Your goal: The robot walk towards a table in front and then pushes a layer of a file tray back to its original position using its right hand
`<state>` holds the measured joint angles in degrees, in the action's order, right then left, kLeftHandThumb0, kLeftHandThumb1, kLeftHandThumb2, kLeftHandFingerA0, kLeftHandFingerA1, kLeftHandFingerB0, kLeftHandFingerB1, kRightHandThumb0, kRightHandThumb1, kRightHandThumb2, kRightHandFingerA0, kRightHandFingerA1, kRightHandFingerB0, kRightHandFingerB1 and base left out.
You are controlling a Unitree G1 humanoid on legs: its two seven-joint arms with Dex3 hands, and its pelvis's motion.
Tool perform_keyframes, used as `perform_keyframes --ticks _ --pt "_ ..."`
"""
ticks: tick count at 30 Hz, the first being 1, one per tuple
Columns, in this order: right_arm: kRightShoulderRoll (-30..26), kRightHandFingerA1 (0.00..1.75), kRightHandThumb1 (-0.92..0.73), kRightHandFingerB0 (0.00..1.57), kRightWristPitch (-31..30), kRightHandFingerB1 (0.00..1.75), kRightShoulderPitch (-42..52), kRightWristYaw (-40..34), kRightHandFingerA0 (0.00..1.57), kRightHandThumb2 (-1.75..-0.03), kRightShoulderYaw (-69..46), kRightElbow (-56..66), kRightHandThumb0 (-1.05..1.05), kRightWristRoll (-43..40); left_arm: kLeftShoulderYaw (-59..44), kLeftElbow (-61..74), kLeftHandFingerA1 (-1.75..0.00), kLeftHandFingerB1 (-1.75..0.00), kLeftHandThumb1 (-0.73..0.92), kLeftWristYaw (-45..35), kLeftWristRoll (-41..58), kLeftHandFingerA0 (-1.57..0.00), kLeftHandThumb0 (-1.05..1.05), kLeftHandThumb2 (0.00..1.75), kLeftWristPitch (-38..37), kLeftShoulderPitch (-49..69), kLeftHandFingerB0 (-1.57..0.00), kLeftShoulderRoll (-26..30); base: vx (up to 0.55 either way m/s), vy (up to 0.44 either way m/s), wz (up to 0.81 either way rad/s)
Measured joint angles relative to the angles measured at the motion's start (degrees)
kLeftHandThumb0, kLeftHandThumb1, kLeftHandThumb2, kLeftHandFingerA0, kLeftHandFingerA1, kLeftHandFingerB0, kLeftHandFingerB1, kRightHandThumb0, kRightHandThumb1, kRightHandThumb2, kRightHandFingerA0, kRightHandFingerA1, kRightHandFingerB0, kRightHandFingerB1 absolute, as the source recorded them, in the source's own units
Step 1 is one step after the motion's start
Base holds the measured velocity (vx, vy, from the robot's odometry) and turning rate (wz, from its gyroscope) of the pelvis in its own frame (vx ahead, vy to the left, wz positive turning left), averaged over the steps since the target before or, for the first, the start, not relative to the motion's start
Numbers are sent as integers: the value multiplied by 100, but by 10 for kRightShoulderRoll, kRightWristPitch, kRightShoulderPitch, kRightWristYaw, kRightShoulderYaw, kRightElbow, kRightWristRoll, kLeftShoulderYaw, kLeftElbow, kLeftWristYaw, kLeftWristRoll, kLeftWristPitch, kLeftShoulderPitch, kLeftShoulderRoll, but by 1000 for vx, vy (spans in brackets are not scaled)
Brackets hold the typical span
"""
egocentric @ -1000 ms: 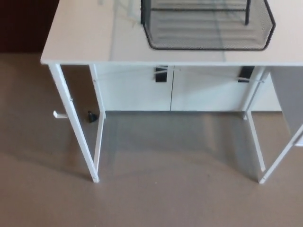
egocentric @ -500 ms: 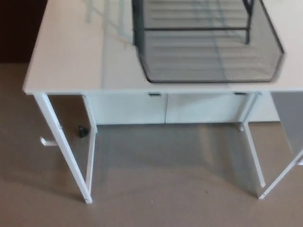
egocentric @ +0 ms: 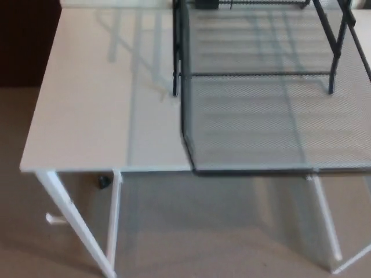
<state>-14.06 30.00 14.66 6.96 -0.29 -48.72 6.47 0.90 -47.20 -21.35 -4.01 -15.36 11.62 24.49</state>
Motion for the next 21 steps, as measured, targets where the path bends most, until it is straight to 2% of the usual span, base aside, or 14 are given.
perform_keyframes --ticks 4,5,8,9,10,11,12,13,16,21 --pt "-5 64 -66 13 -5 50 -14 2 37 -101 0 5 -7 0 -1 3 -53 -47 48 0 1 -61 -49 75 -3 -8 -44 -1 207 -125 0" --pt "-5 64 -66 14 -6 50 -16 2 37 -101 0 5 -6 0 -1 2 -43 -37 56 0 0 -67 -42 57 -3 -8 -48 -1 143 -40 -7" --pt "-6 62 -66 13 -10 49 -21 2 35 -101 1 7 -8 1 -1 -2 -43 -37 57 -1 0 -66 -43 57 -4 -13 -47 -1 136 -24 -8" --pt "-6 62 -67 12 -12 49 -24 2 35 -101 2 7 -8 1 -1 -4 -53 -47 48 -1 0 -61 -49 75 -4 -17 -45 -1 129 -4 -10" --pt "-7 61 -67 11 -13 48 -25 3 34 -101 2 7 -7 1 -1 -5 -43 -37 56 -1 0 -68 -44 57 -4 -19 -51 -1 84 159 -9" --pt "-7 61 -67 11 -14 48 -22 3 34 -101 2 8 -7 1 -2 -4 -43 -37 56 -1 1 -68 -44 57 -4 -18 -51 -1 113 216 -11" --pt "-7 62 -66 12 -15 49 -18 4 34 -101 3 9 -8 1 -1 -4 -53 -48 48 -2 1 -60 -51 76 -5 -16 -45 -1 45 257 1" --pt "-7 64 -66 12 -16 49 -13 4 36 -101 3 13 -9 0 0 -5 -42 -37 57 -2 0 -66 -45 57 -5 -14 -50 -4 17 464 -32" --pt "-5 63 -66 12 -17 49 -2 8 35 -101 6 14 -9 1 -1 -8 -42 -37 57 -2 0 -67 -43 58 -7 -11 -50 5 12 275 2" --pt "-4 63 -67 13 -18 49 5 9 36 -101 10 14 -8 1 1 -11 -42 -37 58 -5 0 -67 -44 58 -8 0 -50 5 17 11 9"
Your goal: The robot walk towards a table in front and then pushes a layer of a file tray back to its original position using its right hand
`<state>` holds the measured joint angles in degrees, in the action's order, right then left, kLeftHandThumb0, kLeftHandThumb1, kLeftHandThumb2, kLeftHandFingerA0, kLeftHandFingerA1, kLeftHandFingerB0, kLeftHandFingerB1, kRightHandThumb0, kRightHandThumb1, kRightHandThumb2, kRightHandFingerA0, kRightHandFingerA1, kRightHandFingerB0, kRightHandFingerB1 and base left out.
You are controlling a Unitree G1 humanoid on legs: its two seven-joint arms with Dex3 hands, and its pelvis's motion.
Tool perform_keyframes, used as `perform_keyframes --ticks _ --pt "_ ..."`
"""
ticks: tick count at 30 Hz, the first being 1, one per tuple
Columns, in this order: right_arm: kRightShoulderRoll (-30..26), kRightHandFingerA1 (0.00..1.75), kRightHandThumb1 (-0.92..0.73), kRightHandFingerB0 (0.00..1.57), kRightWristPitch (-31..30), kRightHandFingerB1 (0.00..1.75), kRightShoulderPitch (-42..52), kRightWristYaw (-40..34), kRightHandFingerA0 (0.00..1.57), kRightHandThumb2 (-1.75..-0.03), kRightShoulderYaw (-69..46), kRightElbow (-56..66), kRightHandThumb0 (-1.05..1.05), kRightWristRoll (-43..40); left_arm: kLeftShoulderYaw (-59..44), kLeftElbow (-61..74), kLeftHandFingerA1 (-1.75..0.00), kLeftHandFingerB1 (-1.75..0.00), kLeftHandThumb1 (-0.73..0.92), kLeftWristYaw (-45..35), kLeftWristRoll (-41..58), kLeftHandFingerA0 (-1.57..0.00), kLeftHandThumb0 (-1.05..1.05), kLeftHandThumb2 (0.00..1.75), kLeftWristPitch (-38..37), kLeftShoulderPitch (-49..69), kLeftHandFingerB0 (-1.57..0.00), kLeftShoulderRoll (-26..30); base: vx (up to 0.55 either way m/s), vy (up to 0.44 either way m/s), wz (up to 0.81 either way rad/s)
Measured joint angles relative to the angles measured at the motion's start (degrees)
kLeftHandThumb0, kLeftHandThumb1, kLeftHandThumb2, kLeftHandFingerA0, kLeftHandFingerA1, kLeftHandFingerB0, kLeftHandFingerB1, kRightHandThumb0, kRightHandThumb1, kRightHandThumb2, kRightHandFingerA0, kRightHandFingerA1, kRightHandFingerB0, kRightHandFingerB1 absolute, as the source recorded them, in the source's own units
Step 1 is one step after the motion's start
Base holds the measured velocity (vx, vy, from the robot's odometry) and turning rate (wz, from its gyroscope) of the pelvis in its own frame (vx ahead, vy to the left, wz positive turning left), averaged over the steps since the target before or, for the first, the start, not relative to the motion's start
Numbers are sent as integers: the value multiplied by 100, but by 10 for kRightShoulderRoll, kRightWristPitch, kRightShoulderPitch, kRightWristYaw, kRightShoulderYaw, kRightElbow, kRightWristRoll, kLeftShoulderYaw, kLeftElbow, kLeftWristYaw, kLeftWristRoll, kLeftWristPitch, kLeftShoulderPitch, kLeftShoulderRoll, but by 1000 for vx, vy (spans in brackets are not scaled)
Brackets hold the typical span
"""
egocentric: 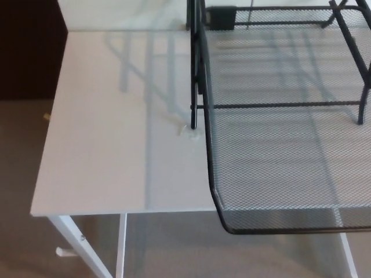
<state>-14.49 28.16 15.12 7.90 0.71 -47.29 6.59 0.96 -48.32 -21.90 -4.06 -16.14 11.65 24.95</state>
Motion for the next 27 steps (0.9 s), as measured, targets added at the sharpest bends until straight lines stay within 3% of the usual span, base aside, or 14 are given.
perform_keyframes --ticks 4,5,6,7,10,11,12,18,19,23,24,25,26,27 --pt "0 63 -66 13 0 50 -6 0 36 -101 0 -4 -8 -1 2 5 -42 -37 58 0 -1 -66 -44 58 0 3 -50 0 3 -40 3" --pt "0 64 -66 13 0 50 -10 0 37 -101 0 -6 -8 -1 2 6 -53 -48 49 -1 -1 -60 -51 76 0 2 -45 0 -15 -90 3" --pt "0 64 -66 13 -2 50 -13 0 37 -101 0 -8 -8 -1 2 5 -53 -48 49 -2 -1 -60 -51 76 0 -1 -45 0 -3 -92 0" --pt "0 64 -66 13 -4 49 -18 0 36 -101 0 -8 -8 0 3 4 -43 -37 58 -3 -1 -66 -44 58 0 -6 -50 0 0 0 0" --pt "0 62 -67 11 -6 48 -28 0 34 -101 0 -7 -8 0 3 -1 -43 -37 57 -6 -1 -67 -46 58 0 -22 -51 0 0 0 0" --pt "0 56 -90 20 -6 38 -27 0 39 -68 0 -5 -9 -1 4 -3 -43 -37 57 -6 -1 -68 -46 58 0 -24 -51 0 0 0 0" --pt "0 62 -66 12 -6 49 -23 0 35 -101 0 -1 -8 -1 4 -4 -42 -37 57 -6 -1 -67 -47 58 -1 -24 -51 0 0 0 0" --pt "-1 64 -65 13 -7 50 -17 1 36 -101 0 -1 -7 0 6 -5 -42 -37 59 -7 -2 -66 -44 58 -4 -21 -51 1 0 0 0" --pt "-1 64 -65 13 -7 50 -18 0 36 -101 2 -3 -8 0 6 -4 -53 -48 50 -8 -2 -58 -51 78 -5 -21 -44 1 0 0 0" --pt "2 64 -67 12 -7 50 -15 7 33 -103 -4 8 -13 -6 6 -2 -53 -47 51 -13 -2 -58 -52 78 -5 -19 -44 3 0 0 0" --pt "6 62 -68 11 -10 50 -10 13 31 -103 -11 19 -14 -13 6 0 -52 -48 50 -14 -2 -58 -52 78 -5 -19 -45 3 0 0 0" --pt "9 63 -67 11 -12 49 -6 17 32 -104 -17 31 -17 -20 6 1 -42 -37 59 -14 -2 -67 -46 58 -5 -19 -52 4 0 0 0" --pt "14 63 -67 11 -17 49 2 26 32 -104 -26 58 -17 -32 6 4 -42 -37 59 -15 -2 -67 -46 58 -5 -19 -52 5 0 0 0" --pt "17 62 -67 11 -21 49 8 30 32 -103 -30 76 -21 -38 6 4 -53 -49 49 -15 -2 -61 -52 77 -5 -20 -48 5 0 0 0"
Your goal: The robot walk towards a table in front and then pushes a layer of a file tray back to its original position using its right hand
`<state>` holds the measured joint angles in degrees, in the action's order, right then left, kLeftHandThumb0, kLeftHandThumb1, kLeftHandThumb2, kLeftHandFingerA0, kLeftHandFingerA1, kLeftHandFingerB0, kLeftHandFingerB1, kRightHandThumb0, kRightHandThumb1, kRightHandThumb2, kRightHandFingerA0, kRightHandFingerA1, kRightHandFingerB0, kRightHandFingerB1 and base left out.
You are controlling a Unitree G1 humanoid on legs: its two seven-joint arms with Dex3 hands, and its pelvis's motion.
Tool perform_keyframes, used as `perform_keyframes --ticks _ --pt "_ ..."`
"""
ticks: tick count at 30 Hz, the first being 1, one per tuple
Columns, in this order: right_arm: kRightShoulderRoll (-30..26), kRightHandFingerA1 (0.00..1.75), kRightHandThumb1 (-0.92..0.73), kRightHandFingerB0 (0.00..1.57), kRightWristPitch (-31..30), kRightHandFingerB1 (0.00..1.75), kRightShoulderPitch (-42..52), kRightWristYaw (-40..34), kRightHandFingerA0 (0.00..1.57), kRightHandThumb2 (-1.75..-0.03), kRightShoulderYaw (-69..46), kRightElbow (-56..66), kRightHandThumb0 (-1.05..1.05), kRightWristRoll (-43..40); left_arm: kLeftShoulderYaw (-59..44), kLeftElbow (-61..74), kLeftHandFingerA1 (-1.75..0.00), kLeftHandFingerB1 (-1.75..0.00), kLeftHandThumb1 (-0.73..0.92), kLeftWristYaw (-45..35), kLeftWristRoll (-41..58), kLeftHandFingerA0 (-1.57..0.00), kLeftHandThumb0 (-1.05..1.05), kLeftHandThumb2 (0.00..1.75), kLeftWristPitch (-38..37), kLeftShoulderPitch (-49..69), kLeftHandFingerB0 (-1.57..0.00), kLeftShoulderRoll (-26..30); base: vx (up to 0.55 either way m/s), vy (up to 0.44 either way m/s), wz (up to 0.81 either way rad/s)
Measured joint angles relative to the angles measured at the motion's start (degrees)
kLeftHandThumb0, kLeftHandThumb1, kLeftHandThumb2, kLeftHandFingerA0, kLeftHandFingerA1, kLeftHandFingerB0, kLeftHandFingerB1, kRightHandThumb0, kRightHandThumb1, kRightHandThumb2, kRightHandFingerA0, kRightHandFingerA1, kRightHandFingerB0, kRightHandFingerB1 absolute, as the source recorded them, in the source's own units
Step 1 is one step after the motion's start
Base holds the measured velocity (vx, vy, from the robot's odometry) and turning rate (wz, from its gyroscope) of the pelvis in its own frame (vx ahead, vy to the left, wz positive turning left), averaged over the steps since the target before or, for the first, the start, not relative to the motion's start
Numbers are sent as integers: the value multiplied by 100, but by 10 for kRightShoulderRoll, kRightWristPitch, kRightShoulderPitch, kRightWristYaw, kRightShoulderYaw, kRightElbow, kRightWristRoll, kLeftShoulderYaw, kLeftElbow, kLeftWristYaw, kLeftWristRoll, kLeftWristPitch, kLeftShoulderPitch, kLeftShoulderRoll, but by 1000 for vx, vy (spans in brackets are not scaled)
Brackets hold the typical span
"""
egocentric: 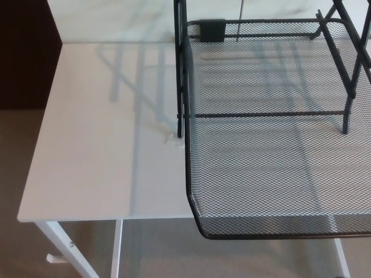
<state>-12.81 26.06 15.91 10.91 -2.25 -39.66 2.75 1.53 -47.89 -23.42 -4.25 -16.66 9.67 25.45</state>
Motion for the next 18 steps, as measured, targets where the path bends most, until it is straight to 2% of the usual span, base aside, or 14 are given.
perform_keyframes --ticks 1,2,3,4,5,11,12,13,14,15,18 --pt "3 62 -67 11 -6 49 9 6 32 -103 -6 31 -21 -9 0 0 -53 -49 49 0 0 -61 -52 77 0 -2 -48 0 0 0 0" --pt "5 52 -87 20 -9 40 15 9 31 -73 -8 49 -28 -14 0 0 -43 -38 58 0 0 -68 -47 58 0 -3 -53 0 0 0 0" --pt "6 41 -86 15 -16 37 27 14 19 -73 -12 82 -32 -23 -1 1 -42 -38 58 0 0 -68 -48 59 0 -5 -53 1 0 0 0" --pt "7 41 -86 15 -21 37 37 17 19 -73 -15 104 -32 -29 -1 2 -42 -38 58 0 0 -68 -48 59 0 -6 -53 1 0 0 0" --pt "8 37 -85 13 -25 36 49 20 11 -75 -17 127 -40 -34 -1 3 -43 -38 57 0 0 -69 -48 58 0 -7 -54 1 0 0 0" --pt "8 37 -85 13 -65 36 128 47 11 -75 -41 264 -40 -81 -3 12 -43 -38 57 0 0 -69 -48 58 0 -8 -54 15 0 0 0" --pt "8 27 -89 4 -72 27 134 50 2 -66 -43 273 -35 -86 -3 13 -43 -38 58 0 0 -69 -48 59 0 -8 -53 17 0 0 0" --pt "12 23 -75 1 -77 24 147 51 0 -87 -51 291 -39 -92 -3 14 -43 -37 58 0 0 -68 -47 59 0 -9 -52 17 0 0 0" --pt "18 23 -75 1 -76 24 162 50 0 -87 -61 313 -39 -98 -3 14 -43 -37 58 0 0 -68 -47 59 0 -9 -52 18 0 0 0" --pt "25 25 -85 2 -76 25 177 49 0 -66 -72 334 -35 -103 -3 13 -43 -38 59 0 0 -68 -48 59 0 -8 -52 18 0 0 0" --pt "55 19 -83 0 -75 23 215 41 0 -66 -107 405 -26 -127 -3 13 -43 -38 58 0 0 -68 -48 59 0 -5 -52 18 0 0 0"
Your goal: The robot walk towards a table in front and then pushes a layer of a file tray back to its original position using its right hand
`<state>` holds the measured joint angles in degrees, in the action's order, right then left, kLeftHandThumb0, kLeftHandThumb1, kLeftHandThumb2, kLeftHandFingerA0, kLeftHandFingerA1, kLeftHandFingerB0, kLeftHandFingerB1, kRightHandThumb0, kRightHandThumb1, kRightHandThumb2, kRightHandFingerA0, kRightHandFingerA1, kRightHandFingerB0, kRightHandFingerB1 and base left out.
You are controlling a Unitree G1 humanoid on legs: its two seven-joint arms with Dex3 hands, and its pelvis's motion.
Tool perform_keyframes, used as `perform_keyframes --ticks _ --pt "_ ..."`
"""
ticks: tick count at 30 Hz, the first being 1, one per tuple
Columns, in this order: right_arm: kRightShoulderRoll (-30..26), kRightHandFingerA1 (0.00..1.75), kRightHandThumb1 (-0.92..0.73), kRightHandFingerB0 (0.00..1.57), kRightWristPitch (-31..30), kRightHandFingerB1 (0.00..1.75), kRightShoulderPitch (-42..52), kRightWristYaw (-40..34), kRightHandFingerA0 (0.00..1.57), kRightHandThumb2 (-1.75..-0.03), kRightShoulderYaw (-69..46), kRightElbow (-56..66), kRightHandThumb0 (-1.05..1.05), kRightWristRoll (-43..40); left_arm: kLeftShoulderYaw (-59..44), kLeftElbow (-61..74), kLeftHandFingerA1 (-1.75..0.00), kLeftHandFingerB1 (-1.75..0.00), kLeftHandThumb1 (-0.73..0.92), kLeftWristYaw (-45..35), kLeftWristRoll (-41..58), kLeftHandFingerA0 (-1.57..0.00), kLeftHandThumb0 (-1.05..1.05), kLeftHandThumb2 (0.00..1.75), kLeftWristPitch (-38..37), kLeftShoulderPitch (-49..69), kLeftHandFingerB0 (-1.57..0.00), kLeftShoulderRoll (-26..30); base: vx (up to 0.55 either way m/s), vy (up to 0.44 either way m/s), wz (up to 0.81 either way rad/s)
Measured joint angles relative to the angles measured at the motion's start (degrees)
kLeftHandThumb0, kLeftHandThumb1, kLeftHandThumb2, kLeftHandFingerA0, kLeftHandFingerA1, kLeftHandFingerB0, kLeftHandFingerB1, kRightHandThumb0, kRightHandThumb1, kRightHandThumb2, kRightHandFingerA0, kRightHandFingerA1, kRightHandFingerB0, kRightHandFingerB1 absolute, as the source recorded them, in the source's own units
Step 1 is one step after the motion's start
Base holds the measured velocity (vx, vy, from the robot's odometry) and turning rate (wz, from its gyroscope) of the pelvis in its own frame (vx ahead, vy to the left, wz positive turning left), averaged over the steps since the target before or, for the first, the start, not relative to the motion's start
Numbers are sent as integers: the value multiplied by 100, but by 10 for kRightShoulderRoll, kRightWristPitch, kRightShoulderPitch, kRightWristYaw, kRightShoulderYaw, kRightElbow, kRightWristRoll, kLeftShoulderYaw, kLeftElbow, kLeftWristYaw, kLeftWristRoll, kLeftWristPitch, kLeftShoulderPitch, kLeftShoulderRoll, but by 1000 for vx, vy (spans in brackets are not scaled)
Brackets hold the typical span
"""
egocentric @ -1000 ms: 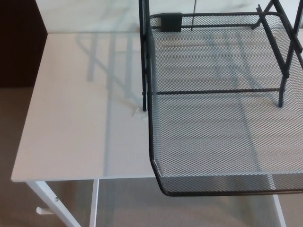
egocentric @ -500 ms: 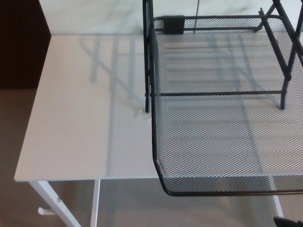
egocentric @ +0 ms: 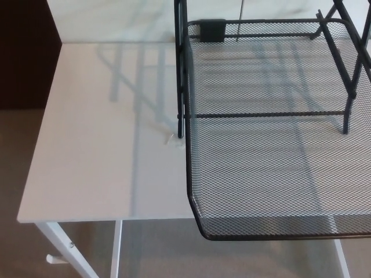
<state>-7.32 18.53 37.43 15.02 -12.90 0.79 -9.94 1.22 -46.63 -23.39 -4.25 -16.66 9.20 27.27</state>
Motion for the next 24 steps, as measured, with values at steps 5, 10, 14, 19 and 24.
perform_keyframes --ticks 5,10,14,19,24 --pt "51 23 -79 0 7 23 4 -33 0 -68 -66 74 -19 -30 -1 -6 -43 -38 58 2 0 -68 -47 59 0 -1 -52 1 0 0 0" --pt "73 24 -79 0 11 20 -19 -76 0 -63 -117 116 -25 -26 -1 -8 -43 -38 59 3 0 -68 -46 59 0 -2 -53 1 0 0 0" --pt "76 10 -68 0 12 5 -37 -99 0 -81 -150 131 -38 -25 -1 -11 -42 -37 59 3 0 -67 -46 58 0 -3 -52 2 0 0 0" --pt "96 15 -68 0 17 5 -60 -128 0 -79 -179 157 -8 -29 -1 -10 -42 -37 60 3 0 -67 -46 58 0 -8 -52 6 0 0 0" --pt "116 34 -60 9 38 28 -80 -156 5 -61 -201 163 9 -15 -1 -4 -42 -37 59 3 0 -66 -45 58 0 -9 -51 12 0 0 0"
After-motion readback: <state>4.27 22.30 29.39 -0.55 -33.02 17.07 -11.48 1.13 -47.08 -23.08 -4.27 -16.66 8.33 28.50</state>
